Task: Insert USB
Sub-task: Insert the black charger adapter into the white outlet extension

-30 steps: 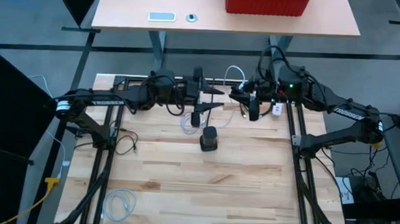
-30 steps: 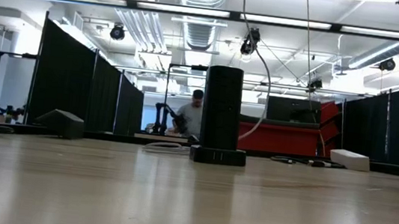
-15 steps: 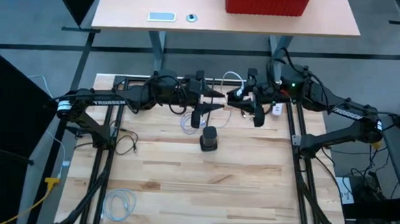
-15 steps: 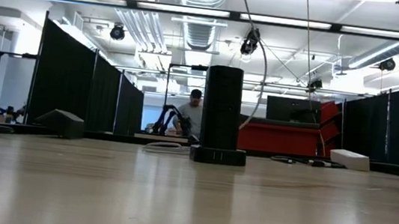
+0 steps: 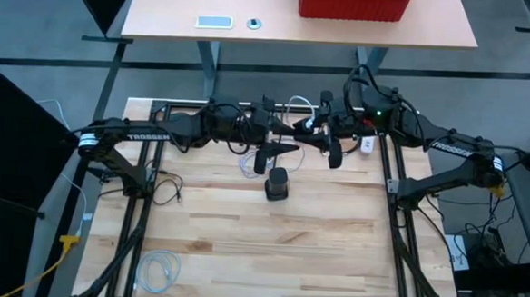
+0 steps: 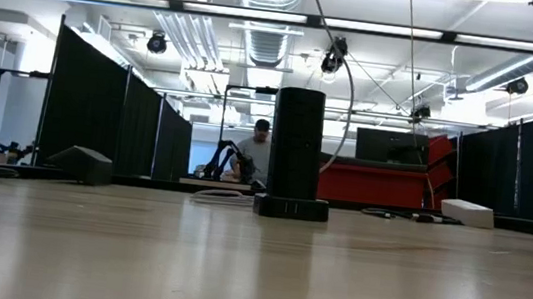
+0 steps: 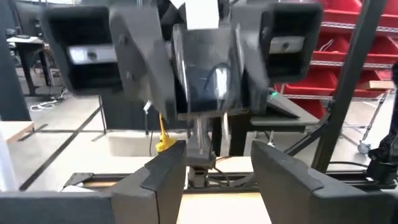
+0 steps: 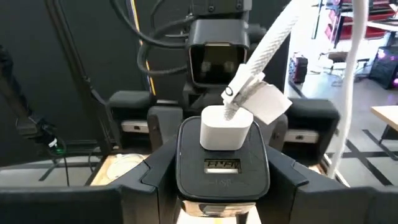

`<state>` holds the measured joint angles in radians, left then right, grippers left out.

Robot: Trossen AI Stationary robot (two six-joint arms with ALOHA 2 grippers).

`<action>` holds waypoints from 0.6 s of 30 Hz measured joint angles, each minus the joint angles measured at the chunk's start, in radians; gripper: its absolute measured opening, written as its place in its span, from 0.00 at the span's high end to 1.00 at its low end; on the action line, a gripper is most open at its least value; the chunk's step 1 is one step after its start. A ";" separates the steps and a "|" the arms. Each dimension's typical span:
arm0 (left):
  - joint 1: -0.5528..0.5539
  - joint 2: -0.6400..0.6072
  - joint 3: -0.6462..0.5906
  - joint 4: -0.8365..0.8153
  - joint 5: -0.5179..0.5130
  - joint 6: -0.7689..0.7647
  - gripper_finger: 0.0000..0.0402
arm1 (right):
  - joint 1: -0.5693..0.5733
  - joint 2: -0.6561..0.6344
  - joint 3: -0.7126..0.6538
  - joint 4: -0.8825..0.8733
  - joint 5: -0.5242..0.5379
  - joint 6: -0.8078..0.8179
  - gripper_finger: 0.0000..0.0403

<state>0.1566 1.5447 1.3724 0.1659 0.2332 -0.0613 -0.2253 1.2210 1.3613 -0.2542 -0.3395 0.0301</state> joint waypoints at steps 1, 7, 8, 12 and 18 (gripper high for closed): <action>0.000 0.001 0.000 0.000 0.000 -0.001 0.60 | 0.000 0.003 0.000 -0.001 0.000 0.002 0.64; 0.000 -0.003 0.000 0.018 -0.016 -0.001 0.65 | 0.001 0.018 0.000 -0.002 0.015 0.003 0.64; 0.000 -0.003 0.000 0.019 -0.016 -0.001 0.66 | 0.000 0.019 0.000 -0.002 0.025 0.004 0.64; 0.000 -0.003 0.000 0.018 -0.018 0.002 0.70 | 0.000 0.020 0.000 -0.002 0.028 0.007 0.64; 0.001 -0.003 0.000 0.015 -0.018 0.002 0.77 | 0.000 0.020 0.000 -0.007 0.029 0.019 0.64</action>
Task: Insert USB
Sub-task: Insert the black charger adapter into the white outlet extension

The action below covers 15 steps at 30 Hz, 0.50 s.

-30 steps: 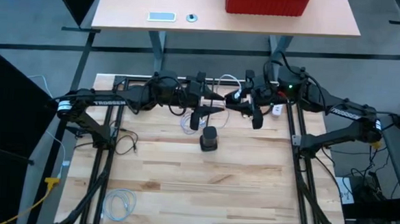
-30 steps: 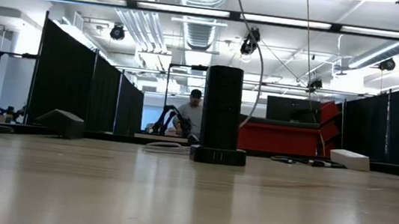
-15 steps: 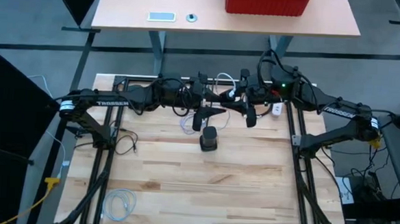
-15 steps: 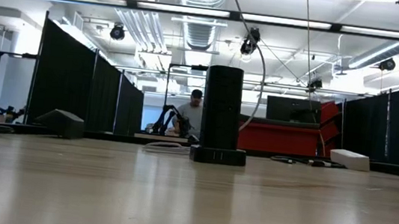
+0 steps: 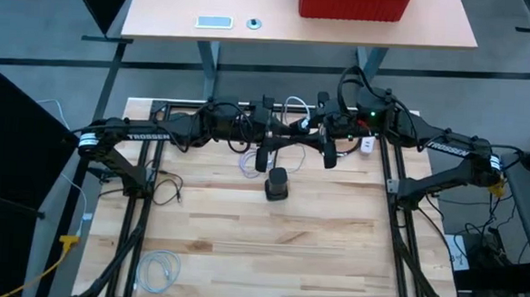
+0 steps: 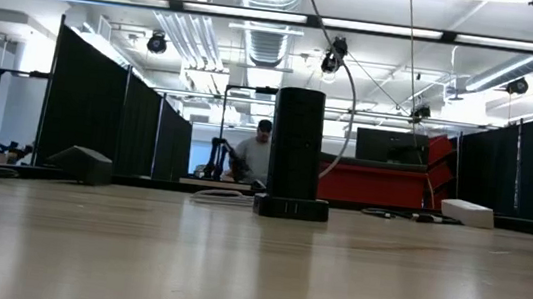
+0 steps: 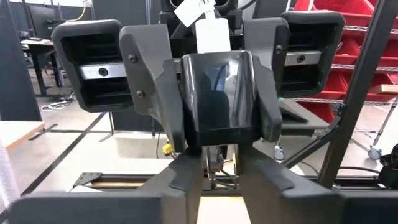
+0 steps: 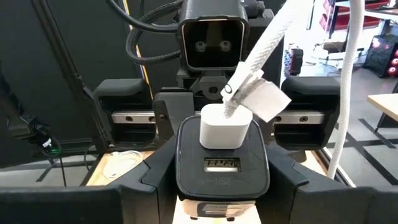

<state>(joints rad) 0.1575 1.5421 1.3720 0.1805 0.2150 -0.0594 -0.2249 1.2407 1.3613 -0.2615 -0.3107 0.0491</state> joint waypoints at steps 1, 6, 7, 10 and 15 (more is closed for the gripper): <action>0.000 0.000 0.000 -0.001 0.000 0.000 0.78 | 0.000 0.000 0.000 -0.001 0.000 0.002 0.64; 0.001 0.000 0.000 -0.004 0.000 -0.001 0.83 | 0.000 -0.001 0.000 -0.006 0.000 0.010 0.64; 0.001 0.000 0.000 -0.004 0.000 -0.001 0.84 | 0.000 -0.001 0.000 -0.007 0.000 0.012 0.64; 0.001 0.000 0.000 -0.006 0.000 -0.001 0.87 | 0.000 -0.001 0.000 -0.010 0.001 0.017 0.64; 0.001 0.000 0.000 -0.005 0.000 -0.001 0.89 | 0.000 -0.007 0.000 -0.013 0.001 0.035 0.64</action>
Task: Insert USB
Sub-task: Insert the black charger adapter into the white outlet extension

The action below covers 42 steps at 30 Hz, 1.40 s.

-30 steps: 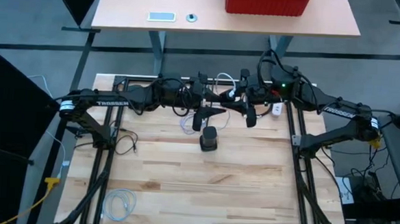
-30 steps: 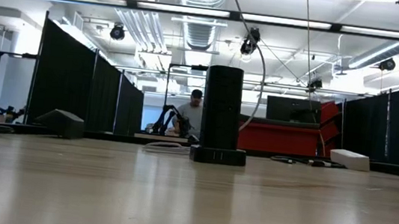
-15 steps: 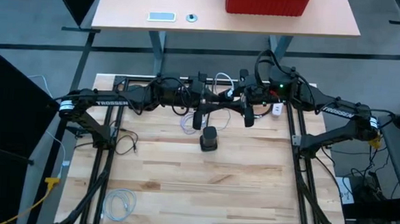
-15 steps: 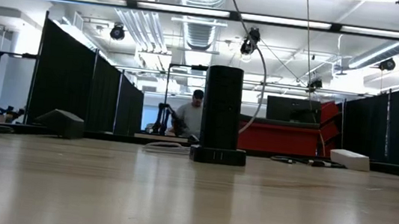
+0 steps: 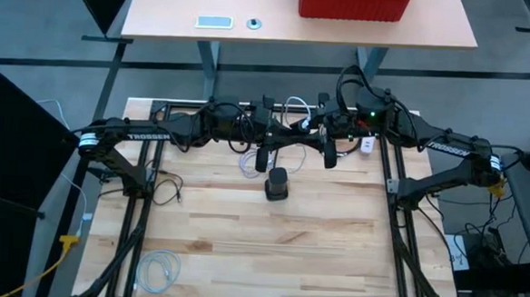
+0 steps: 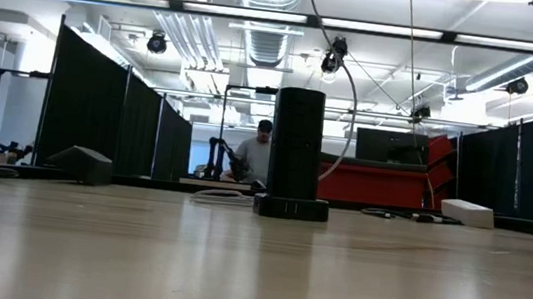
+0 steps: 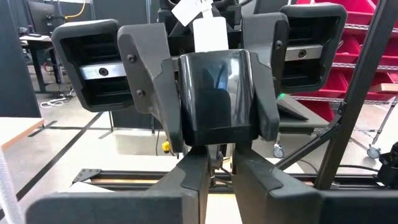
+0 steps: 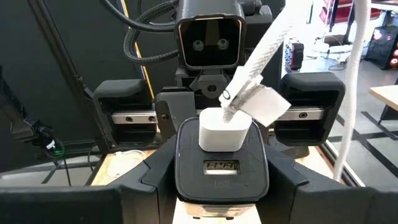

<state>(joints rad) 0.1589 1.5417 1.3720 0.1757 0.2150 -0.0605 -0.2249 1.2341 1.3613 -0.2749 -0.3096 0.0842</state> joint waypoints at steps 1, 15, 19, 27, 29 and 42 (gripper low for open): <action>0.000 0.000 0.000 0.001 0.000 0.000 0.89 | 0.000 -0.002 0.000 0.000 0.000 0.001 0.64; 0.000 -0.003 0.000 0.002 0.001 0.004 0.89 | 0.000 -0.018 0.000 0.001 -0.003 0.028 0.57; 0.000 -0.003 0.000 0.003 0.001 0.003 0.89 | 0.000 -0.021 0.000 0.000 -0.003 0.026 0.60; 0.000 -0.003 0.000 0.004 0.001 0.000 0.89 | 0.000 -0.028 0.000 0.000 -0.001 0.021 0.64; 0.000 -0.003 0.000 0.005 0.001 0.000 0.89 | 0.000 -0.028 0.000 0.000 -0.001 0.023 0.64; 0.002 -0.013 0.000 -0.015 -0.010 0.029 0.72 | -0.013 -0.040 0.000 -0.052 0.046 0.044 0.64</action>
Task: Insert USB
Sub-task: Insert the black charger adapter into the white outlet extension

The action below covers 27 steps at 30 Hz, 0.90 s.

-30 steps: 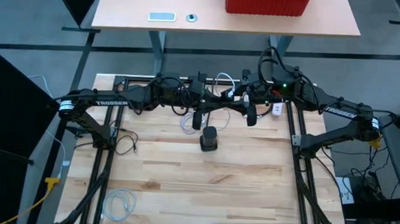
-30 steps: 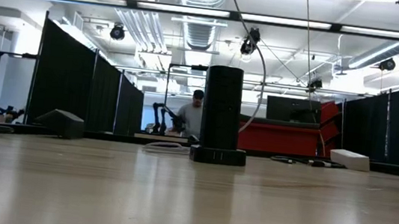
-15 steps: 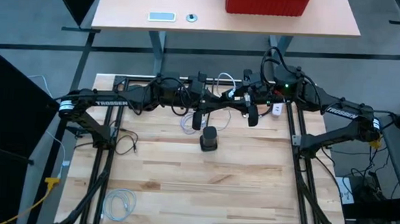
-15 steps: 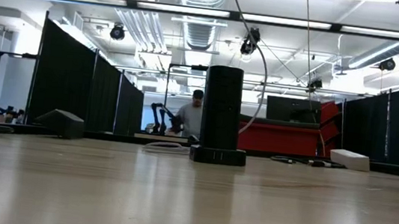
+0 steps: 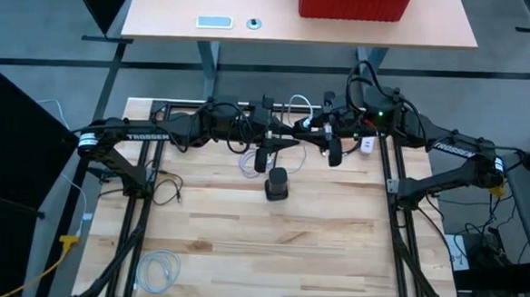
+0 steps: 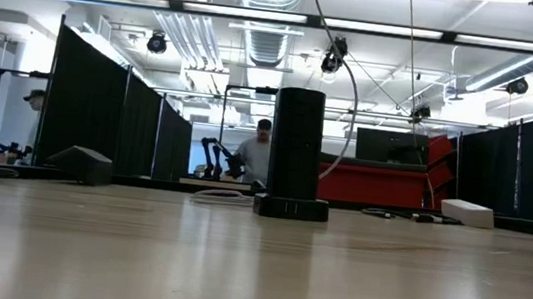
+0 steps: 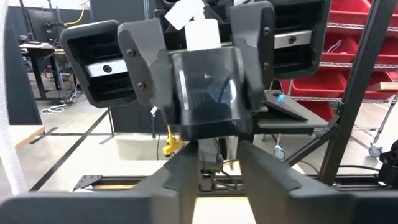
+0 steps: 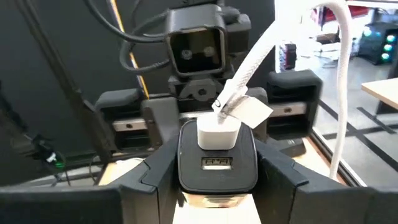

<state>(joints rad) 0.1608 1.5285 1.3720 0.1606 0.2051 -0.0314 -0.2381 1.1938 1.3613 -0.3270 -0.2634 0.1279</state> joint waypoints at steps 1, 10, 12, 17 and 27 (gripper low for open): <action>0.001 -0.006 0.000 -0.012 -0.006 0.006 0.70 | -0.006 -0.006 0.000 -0.025 0.018 0.001 0.64; 0.013 -0.056 0.000 -0.117 -0.061 0.057 0.53 | -0.056 -0.057 0.000 -0.252 0.177 0.013 0.64; 0.016 -0.067 0.000 -0.140 -0.073 0.068 0.49 | -0.068 -0.069 0.000 -0.302 0.213 0.015 0.64; 0.026 -0.102 0.000 -0.209 -0.106 0.096 0.42 | -0.108 -0.095 0.000 -0.497 0.326 0.070 0.64; 0.030 -0.118 -0.004 -0.264 -0.137 0.128 0.50 | -0.207 -0.107 -0.121 -0.712 0.441 0.110 0.64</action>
<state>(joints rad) 0.1909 1.4101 1.3679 -0.1037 0.0685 0.0963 -0.4449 1.0864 1.2405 -1.0388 0.1774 0.2380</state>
